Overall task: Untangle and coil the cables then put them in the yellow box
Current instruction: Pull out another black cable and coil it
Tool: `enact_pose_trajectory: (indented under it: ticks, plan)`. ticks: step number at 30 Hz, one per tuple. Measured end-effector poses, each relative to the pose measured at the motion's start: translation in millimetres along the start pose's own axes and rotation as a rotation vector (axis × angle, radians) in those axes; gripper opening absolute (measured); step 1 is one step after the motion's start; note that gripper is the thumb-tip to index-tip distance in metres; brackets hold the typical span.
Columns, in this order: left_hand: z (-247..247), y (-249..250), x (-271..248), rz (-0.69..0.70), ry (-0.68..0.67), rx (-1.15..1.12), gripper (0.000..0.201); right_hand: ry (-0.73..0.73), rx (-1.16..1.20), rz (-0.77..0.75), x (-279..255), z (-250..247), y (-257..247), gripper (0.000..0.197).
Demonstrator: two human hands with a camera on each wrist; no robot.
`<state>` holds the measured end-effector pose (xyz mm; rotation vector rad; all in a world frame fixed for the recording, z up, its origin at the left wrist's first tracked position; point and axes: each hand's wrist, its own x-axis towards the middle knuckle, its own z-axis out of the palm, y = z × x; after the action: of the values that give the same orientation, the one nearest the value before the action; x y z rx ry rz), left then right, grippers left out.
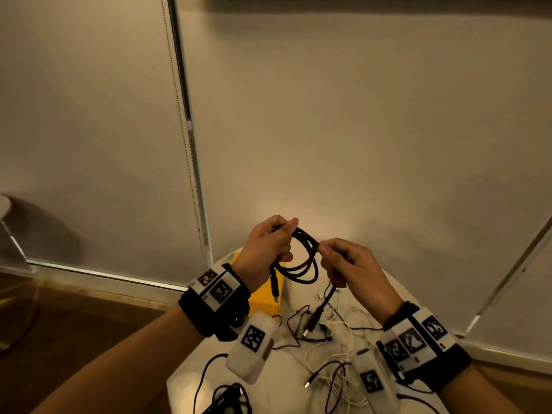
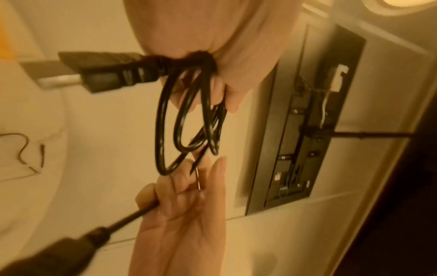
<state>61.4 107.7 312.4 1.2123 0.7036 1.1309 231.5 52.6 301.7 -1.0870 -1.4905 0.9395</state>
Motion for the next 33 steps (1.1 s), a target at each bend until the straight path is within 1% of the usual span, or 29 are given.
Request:
enact_pose_trajectory:
  ticks: [1, 3, 5, 6, 8, 9, 10, 12, 16, 18, 20, 22, 24, 27, 31, 33]
  plan:
    - [-3, -3, -1, -0.016, 0.031, -0.035, 0.027, 0.011, -0.061, -0.009, -2, 2, 5, 0.011]
    - [-8, -8, -4, -0.021, 0.054, -0.058, 0.027, 0.035, -0.186, -0.01, -3, 7, 19, 0.019]
    - [-10, -8, -7, -0.016, 0.046, -0.049, 0.025, 0.11, -0.243, 0.006, -4, 8, 31, 0.023]
    - [-10, -7, -9, -0.005, 0.042, -0.045, 0.025, 0.133, -0.291, -0.002, -5, 7, 35, 0.02]
    - [-13, -5, -12, 0.011, 0.044, -0.054, 0.024, 0.125, -0.448, -0.021, -6, 4, 37, 0.012]
    - [-15, -4, -14, 0.014, 0.043, -0.067, 0.024, 0.117, -0.473, -0.015, -6, 3, 36, 0.013]
    - [-16, -4, -15, 0.013, 0.038, -0.08, 0.025, 0.124, -0.43, 0.003, -6, 3, 34, 0.014]
    - [-16, -9, -16, 0.013, 0.029, -0.114, 0.025, 0.173, -0.241, 0.059, -3, 6, 30, 0.013]
    - [-10, -22, -20, 0.05, 0.031, -0.116, 0.027, 0.282, 0.253, 0.204, 3, 8, 24, 0.009]
    - [-7, -27, -20, 0.081, 0.043, -0.09, 0.027, 0.3, 0.45, 0.27, 2, 12, 25, 0.007]
    - [-3, -29, -20, 0.1, 0.024, -0.108, 0.028, 0.296, 0.587, 0.304, -2, 15, 27, 0.003]
    - [0, -29, -20, 0.093, -0.012, -0.112, 0.027, 0.311, 0.65, 0.294, -4, 15, 27, 0.003]
    - [3, -28, -23, 0.086, -0.049, -0.068, 0.023, 0.35, 0.661, 0.259, -5, 13, 23, 0.004]
    - [8, -23, -25, 0.137, -0.068, 0.022, 0.022, 0.361, 0.685, 0.24, -4, 9, 17, 0.008]
    - [9, -15, -21, 0.181, -0.066, 0.049, 0.023, 0.282, 0.743, 0.332, -10, 9, 16, 0.006]
    - [9, -11, -19, 0.214, -0.066, 0.073, 0.022, 0.197, 0.761, 0.386, -16, 11, 17, 0.017]
